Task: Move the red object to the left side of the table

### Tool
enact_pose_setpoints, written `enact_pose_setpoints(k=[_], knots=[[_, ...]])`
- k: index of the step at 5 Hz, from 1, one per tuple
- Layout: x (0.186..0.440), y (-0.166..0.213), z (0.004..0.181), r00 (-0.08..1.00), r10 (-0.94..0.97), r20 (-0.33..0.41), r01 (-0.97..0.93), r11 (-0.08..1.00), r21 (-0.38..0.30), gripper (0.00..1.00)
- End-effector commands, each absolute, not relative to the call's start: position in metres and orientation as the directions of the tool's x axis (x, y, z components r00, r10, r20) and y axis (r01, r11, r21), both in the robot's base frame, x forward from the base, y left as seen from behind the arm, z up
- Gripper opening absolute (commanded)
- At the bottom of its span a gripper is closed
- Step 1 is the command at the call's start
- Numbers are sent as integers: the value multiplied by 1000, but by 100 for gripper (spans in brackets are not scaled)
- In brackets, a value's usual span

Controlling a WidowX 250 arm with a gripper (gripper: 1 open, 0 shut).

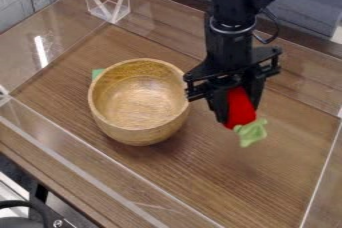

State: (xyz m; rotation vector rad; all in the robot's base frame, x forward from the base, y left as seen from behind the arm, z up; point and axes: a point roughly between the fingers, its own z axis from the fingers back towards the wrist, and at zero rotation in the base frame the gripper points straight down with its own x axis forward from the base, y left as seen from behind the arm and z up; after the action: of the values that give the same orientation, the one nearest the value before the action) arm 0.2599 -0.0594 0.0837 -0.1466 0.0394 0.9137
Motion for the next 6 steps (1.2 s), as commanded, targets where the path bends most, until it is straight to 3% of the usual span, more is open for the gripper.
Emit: enact_pose_setpoints(k=[1,2,4,6], knots=[[266,-56,113,649,758,-65,-755,632,-176,0],[270,-34,127,632,773,-48,-763,610,-214,0],[275,15,145,500,865,-30,-838,475,-270,0],[276,6,145,460,887,-34,-854,432,-289,0]])
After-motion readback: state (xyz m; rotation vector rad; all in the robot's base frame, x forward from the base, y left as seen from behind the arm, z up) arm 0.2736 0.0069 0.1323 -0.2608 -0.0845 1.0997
